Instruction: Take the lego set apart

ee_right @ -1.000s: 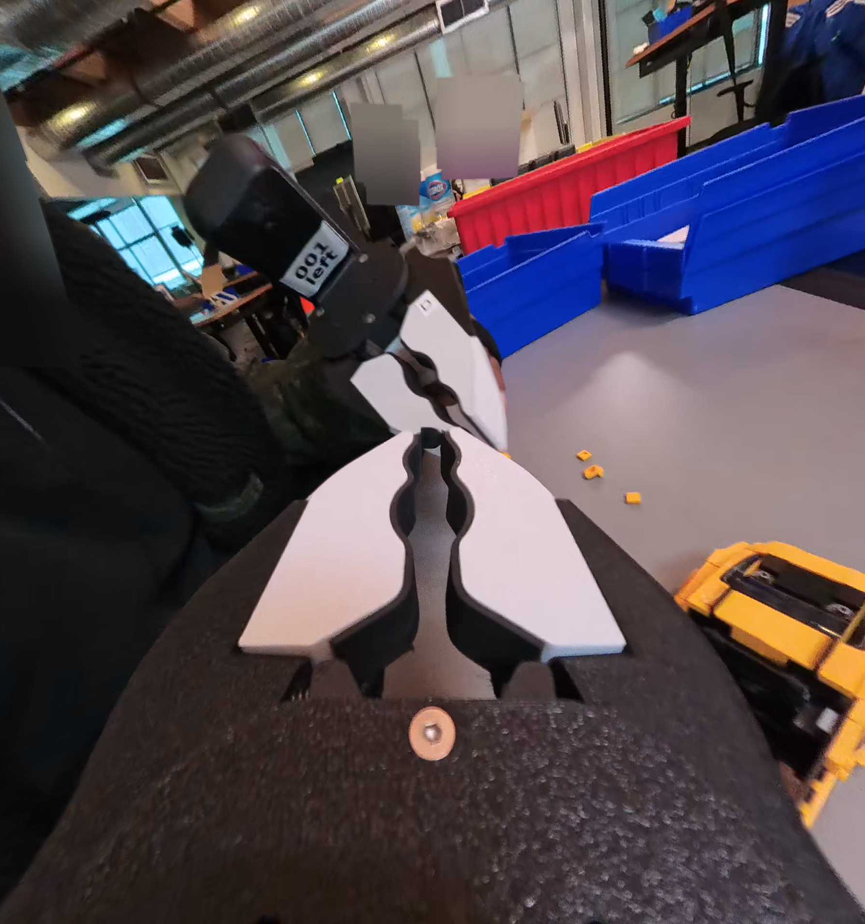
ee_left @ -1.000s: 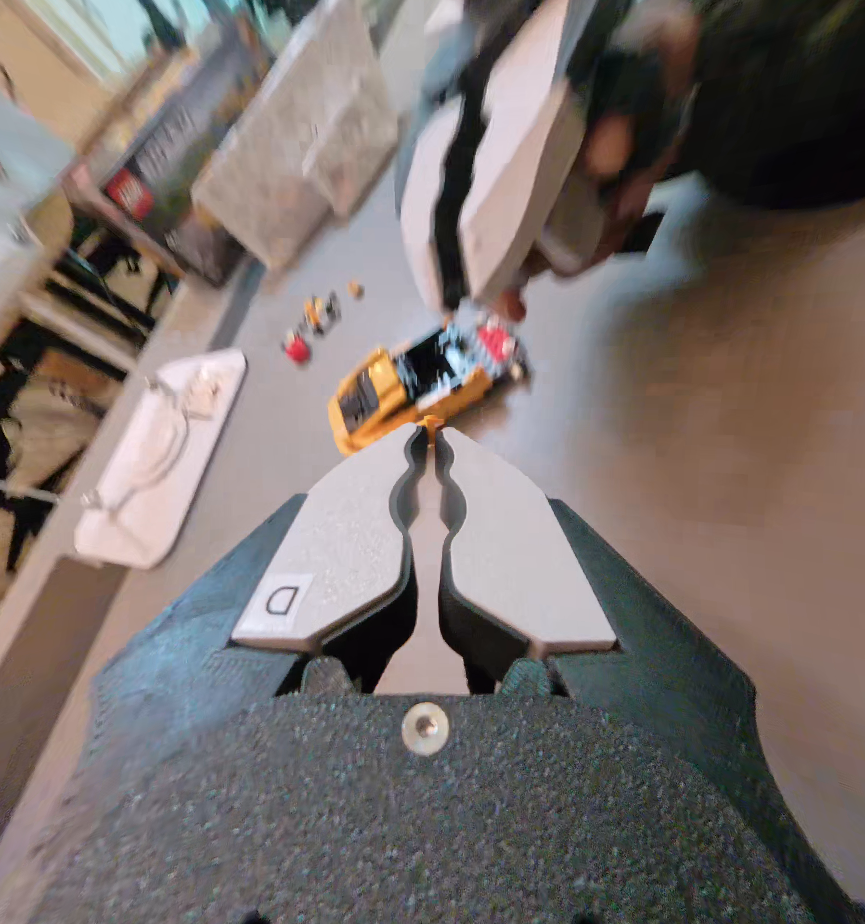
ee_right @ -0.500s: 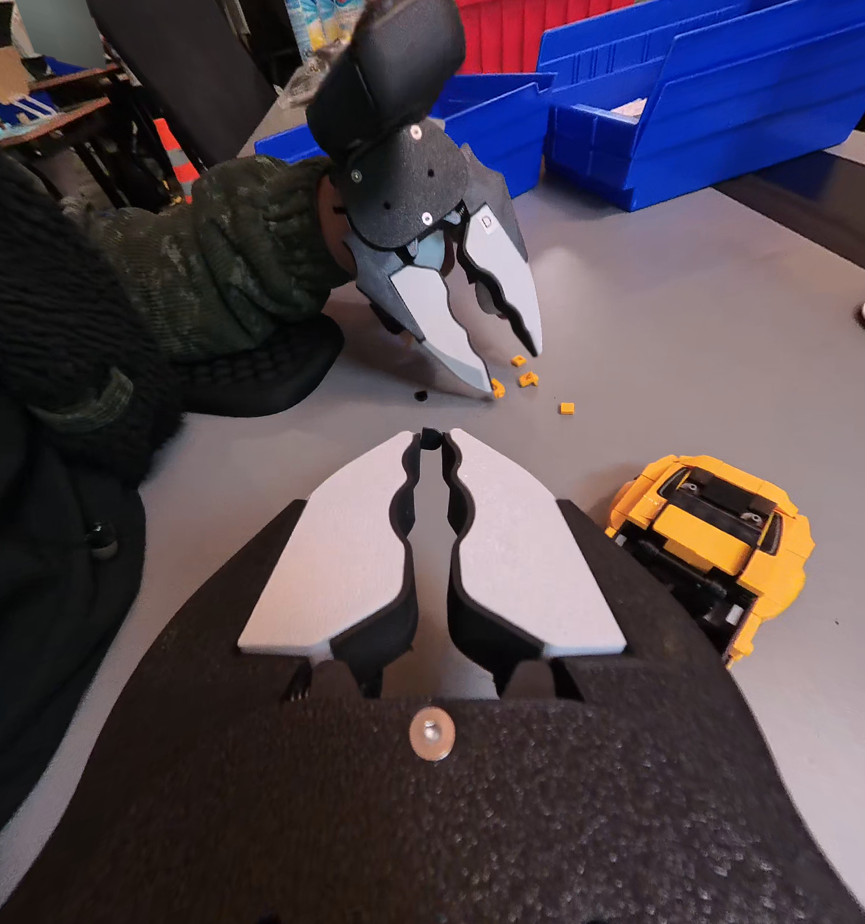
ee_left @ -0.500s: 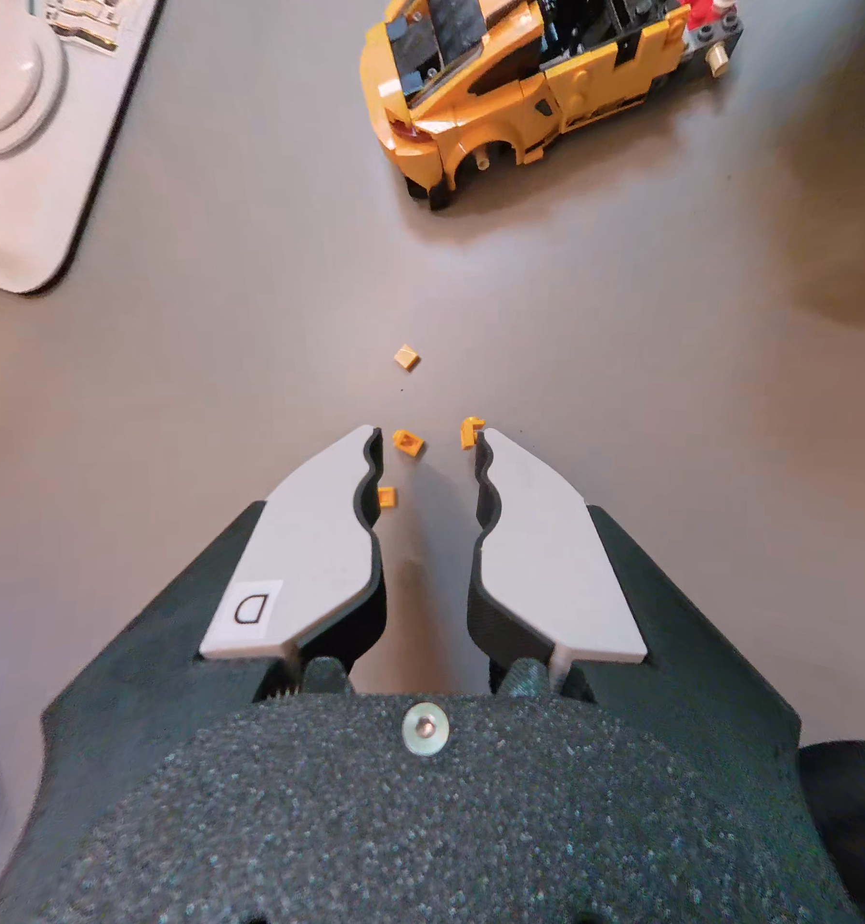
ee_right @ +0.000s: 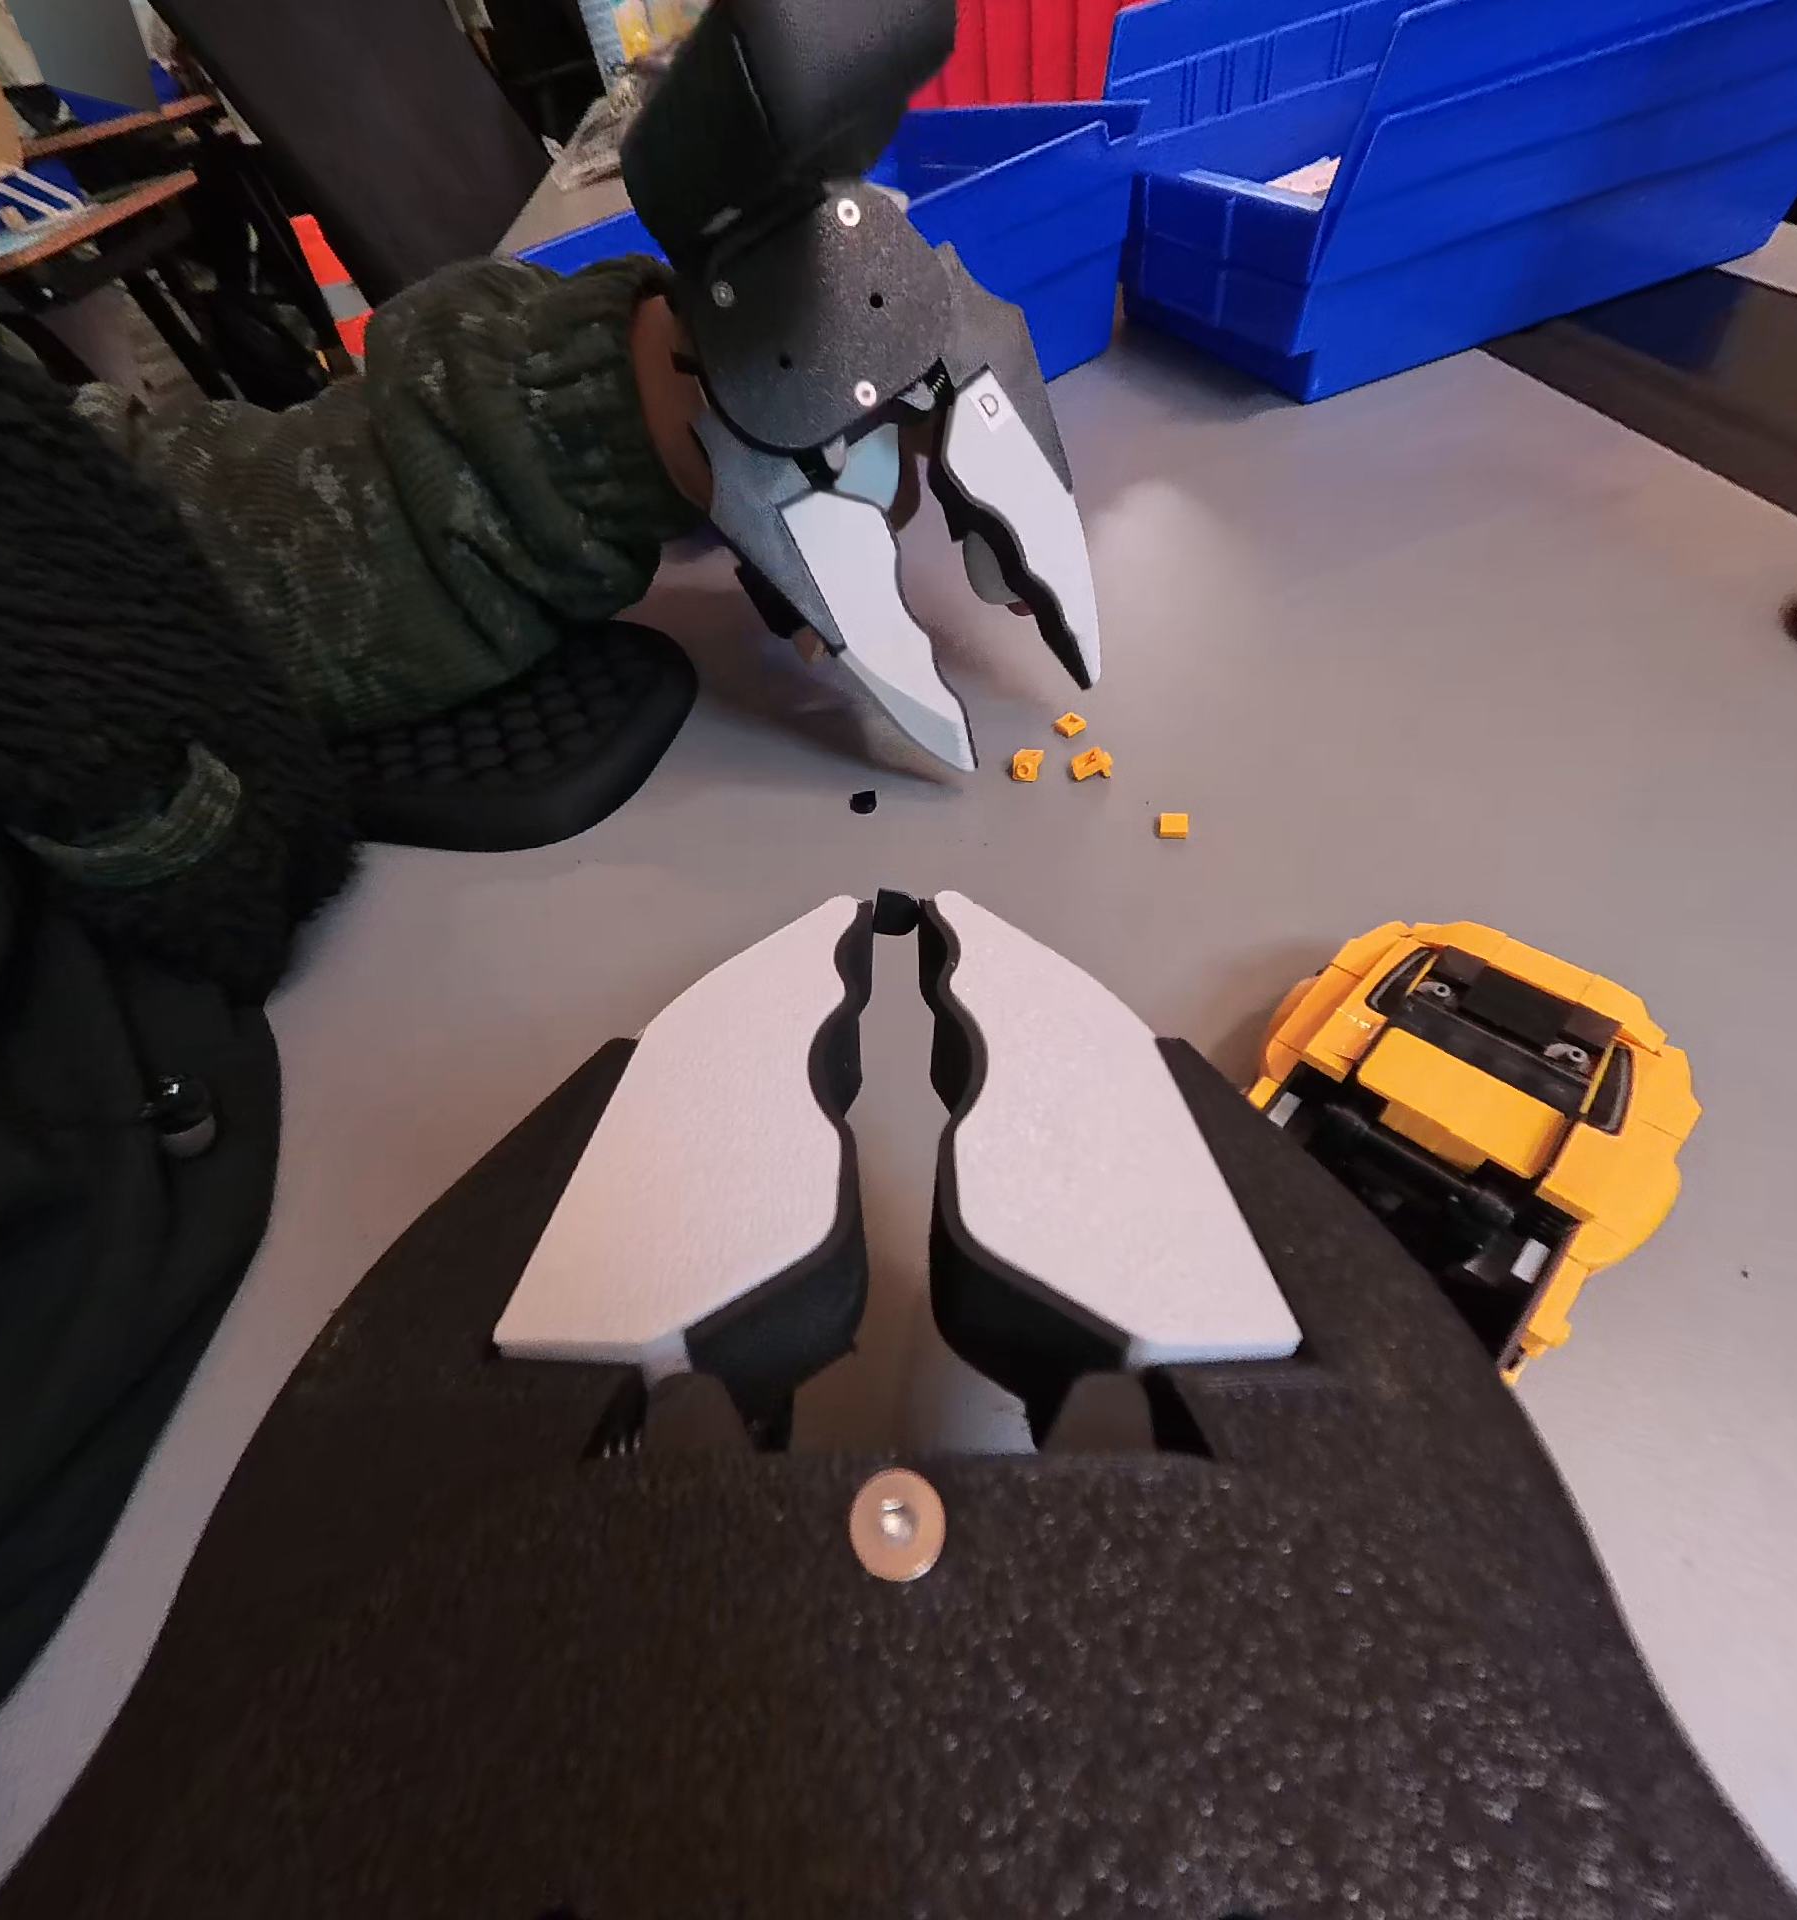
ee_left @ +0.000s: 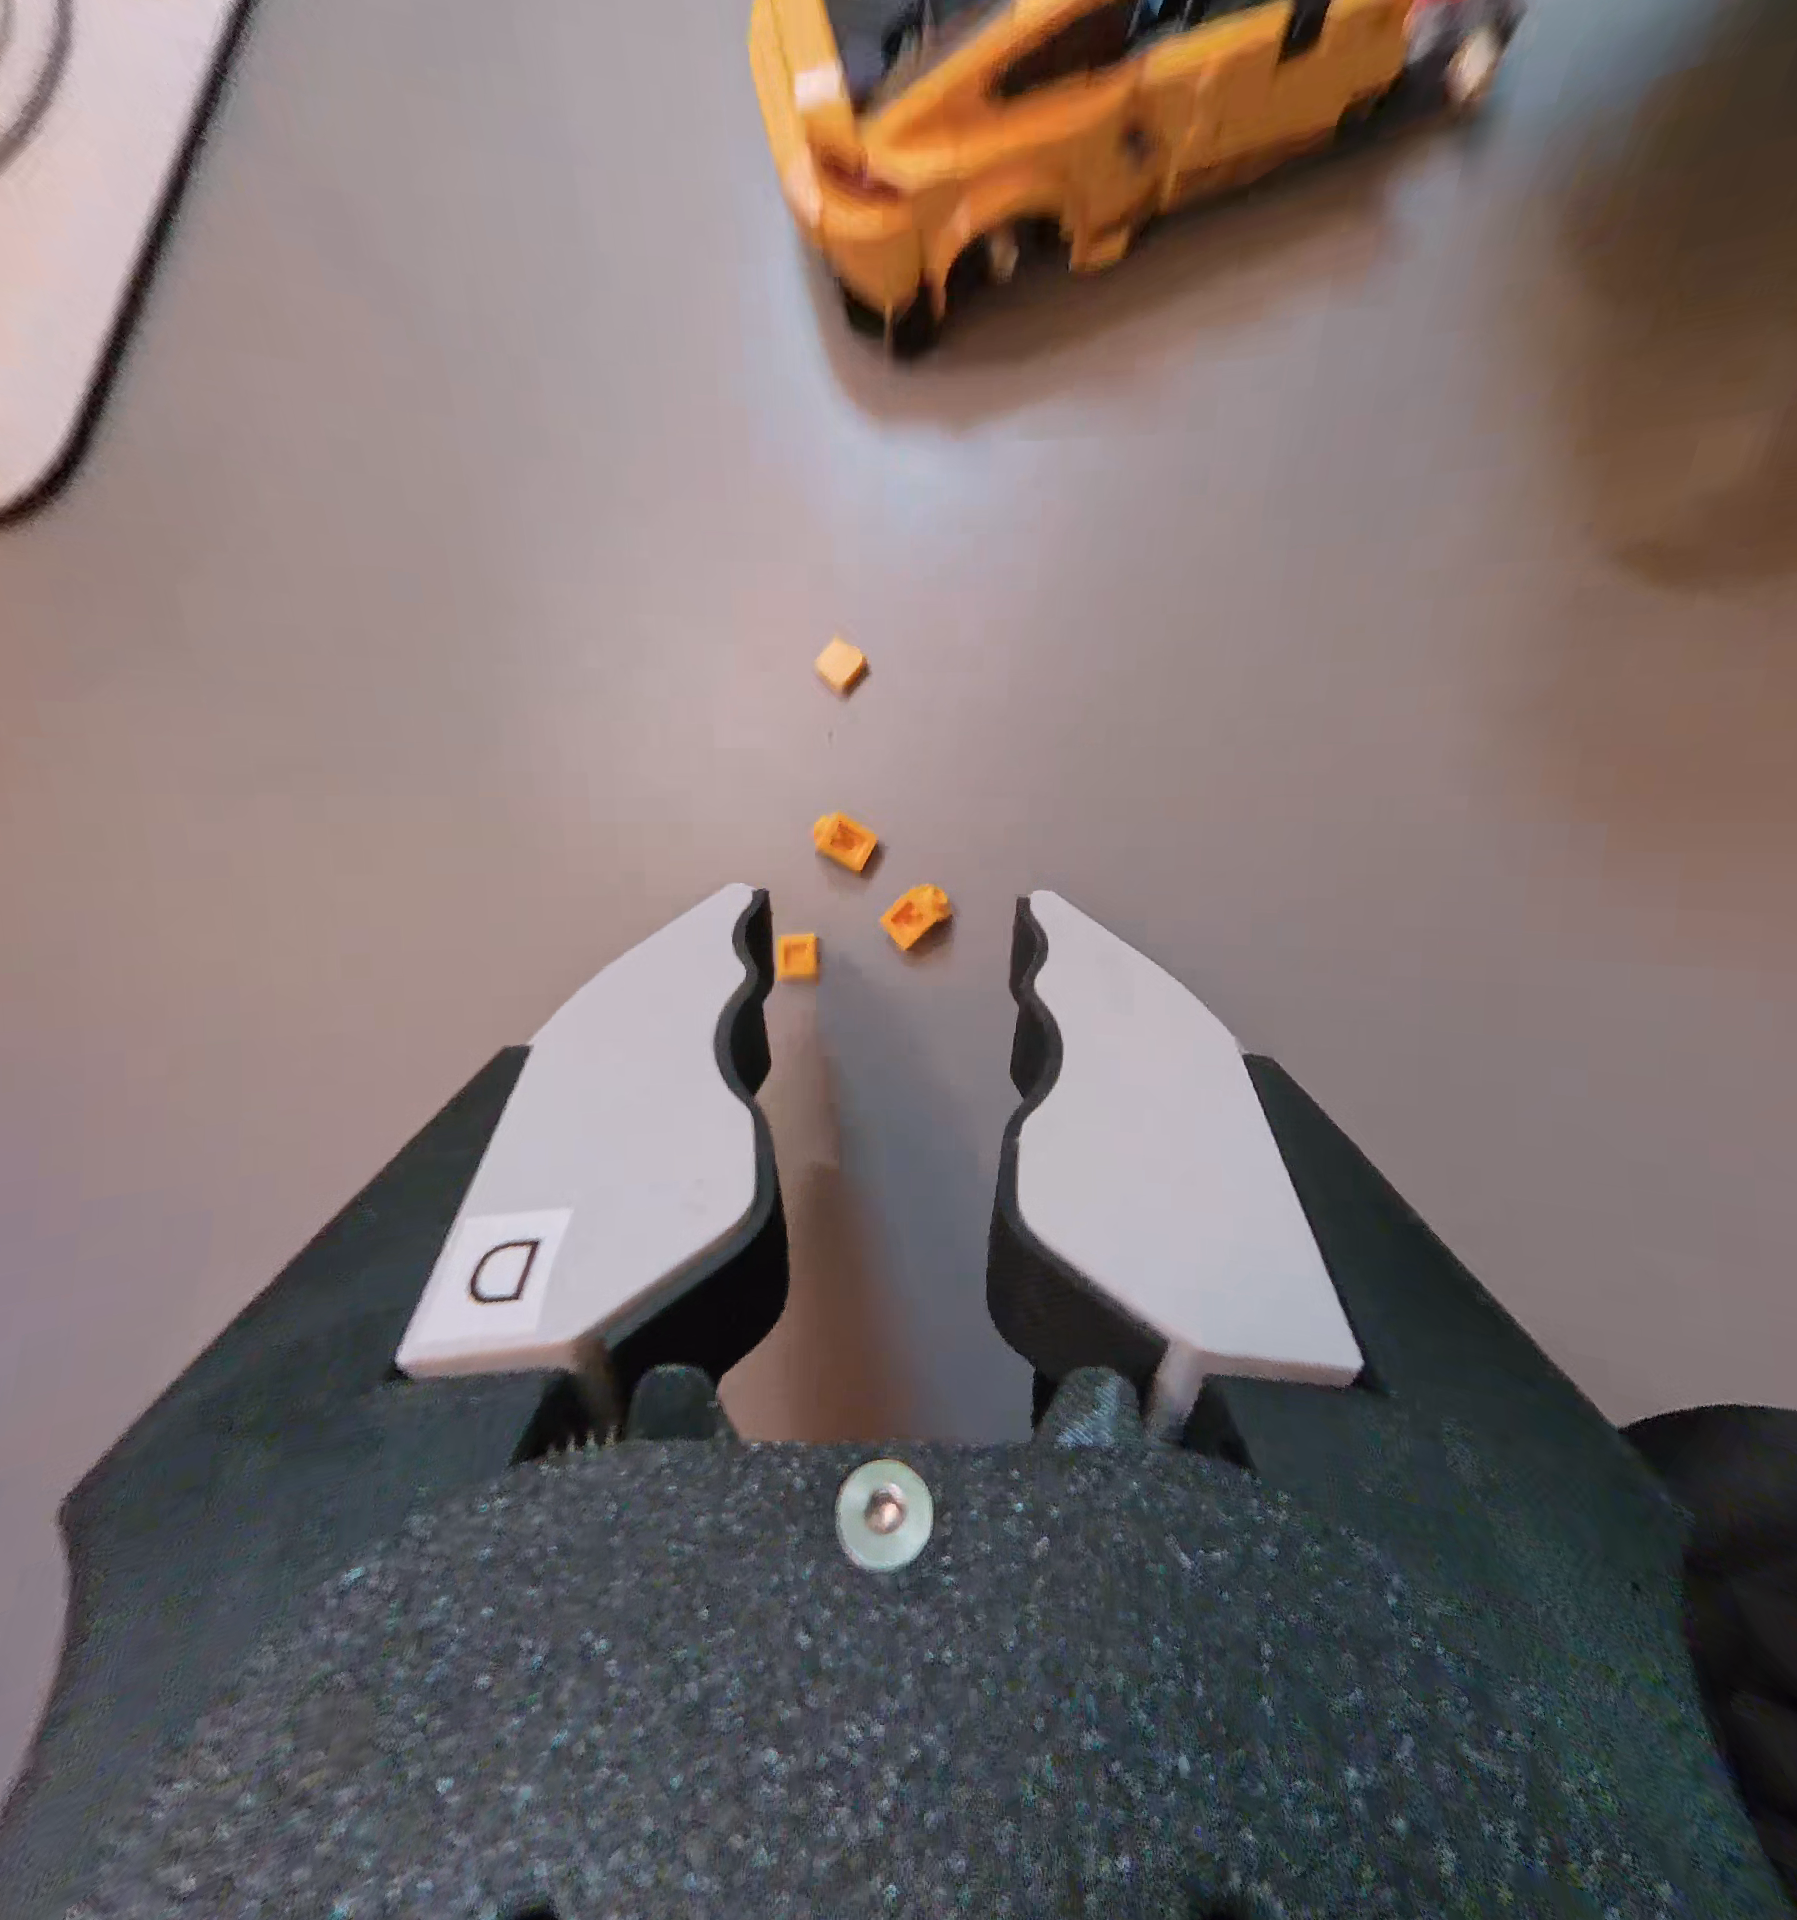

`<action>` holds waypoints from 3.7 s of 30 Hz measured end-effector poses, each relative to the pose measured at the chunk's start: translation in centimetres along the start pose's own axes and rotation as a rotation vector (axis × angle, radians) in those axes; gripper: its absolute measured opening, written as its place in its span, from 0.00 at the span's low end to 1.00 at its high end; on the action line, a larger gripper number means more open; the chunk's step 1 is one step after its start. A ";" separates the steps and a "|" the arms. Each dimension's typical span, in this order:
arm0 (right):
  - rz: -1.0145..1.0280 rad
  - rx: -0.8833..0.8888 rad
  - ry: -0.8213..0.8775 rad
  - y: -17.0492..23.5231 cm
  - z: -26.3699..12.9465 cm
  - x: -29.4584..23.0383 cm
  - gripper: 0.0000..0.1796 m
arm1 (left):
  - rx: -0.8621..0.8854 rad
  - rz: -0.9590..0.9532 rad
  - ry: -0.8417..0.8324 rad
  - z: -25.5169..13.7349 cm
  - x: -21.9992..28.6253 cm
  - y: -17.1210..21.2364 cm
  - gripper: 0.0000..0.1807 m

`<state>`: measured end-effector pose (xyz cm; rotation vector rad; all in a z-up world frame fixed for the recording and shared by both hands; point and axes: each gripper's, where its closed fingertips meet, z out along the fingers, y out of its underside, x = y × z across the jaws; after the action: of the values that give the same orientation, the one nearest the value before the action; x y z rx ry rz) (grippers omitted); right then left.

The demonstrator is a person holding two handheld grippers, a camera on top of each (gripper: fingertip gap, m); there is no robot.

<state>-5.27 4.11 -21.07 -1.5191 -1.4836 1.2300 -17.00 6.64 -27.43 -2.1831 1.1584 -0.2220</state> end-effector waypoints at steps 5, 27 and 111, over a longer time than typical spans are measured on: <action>-0.034 0.035 0.024 -0.5 -0.1 0.1 0.04 | 0.366 0.030 0.176 -2.2 4.0 -6.7 0.10; -0.533 -0.017 0.273 -1.1 -0.1 -0.1 0.04 | 0.527 -0.770 0.898 -2.2 8.0 -12.4 0.02; -0.170 0.039 0.441 -1.2 -5.2 7.4 0.05 | 0.086 -0.076 -0.216 0.0 -3.6 -0.7 0.11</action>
<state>-1.53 12.25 -19.53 -1.4858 -1.2550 0.7582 -18.68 9.79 -26.43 -2.1187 0.9309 -0.0649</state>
